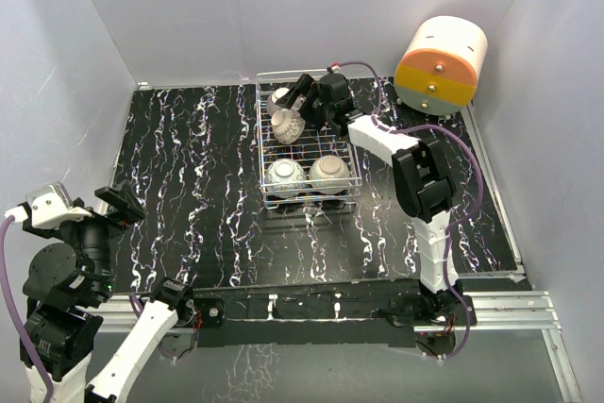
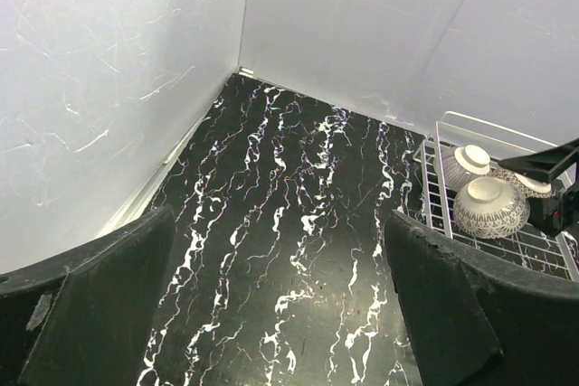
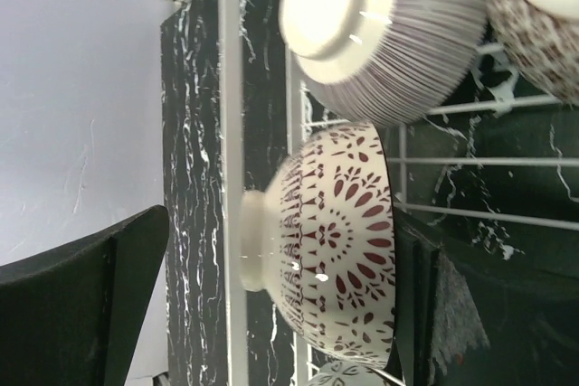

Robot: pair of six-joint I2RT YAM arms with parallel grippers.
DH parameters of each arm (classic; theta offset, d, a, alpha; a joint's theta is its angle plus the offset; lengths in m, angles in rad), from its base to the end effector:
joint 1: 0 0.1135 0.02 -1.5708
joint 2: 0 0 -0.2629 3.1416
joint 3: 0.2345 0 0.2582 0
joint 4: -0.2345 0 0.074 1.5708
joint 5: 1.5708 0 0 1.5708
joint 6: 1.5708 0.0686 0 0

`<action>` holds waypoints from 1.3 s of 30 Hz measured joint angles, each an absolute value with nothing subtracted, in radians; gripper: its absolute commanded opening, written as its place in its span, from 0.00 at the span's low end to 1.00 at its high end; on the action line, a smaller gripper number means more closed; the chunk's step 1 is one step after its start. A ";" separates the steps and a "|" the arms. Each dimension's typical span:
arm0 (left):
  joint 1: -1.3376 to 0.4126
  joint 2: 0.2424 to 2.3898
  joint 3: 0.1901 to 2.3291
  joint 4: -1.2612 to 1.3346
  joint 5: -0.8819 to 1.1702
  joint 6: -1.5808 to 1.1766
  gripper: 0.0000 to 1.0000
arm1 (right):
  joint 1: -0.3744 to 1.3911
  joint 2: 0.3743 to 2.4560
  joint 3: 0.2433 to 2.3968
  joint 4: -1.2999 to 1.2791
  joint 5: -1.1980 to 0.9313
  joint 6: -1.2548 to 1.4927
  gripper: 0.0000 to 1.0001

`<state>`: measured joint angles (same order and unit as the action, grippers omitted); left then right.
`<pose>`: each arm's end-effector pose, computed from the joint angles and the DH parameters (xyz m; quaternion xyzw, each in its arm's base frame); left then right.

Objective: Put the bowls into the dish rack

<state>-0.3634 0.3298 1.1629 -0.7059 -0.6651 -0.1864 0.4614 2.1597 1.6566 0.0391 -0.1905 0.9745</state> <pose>0.0363 0.0315 0.4411 -0.1889 0.6437 0.0150 0.7414 0.4790 0.2527 0.2003 0.1665 0.8319 0.4051 0.3408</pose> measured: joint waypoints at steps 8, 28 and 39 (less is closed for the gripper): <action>-0.363 0.330 1.163 -0.706 -0.664 -0.188 0.97 | 0.461 2.172 1.731 -0.068 -0.215 0.886 0.99; -0.363 0.321 1.149 -0.705 -0.659 -0.194 0.97 | 0.448 2.227 1.818 -0.284 -0.179 0.704 0.99; -0.363 0.338 1.143 -0.704 -0.633 -0.202 0.97 | 0.472 2.041 1.758 -0.285 -0.179 0.559 0.99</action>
<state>-0.3634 0.3378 1.1431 -0.7044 -0.6331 -0.2020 0.4725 2.0411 1.7584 -0.2852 -0.1795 0.5591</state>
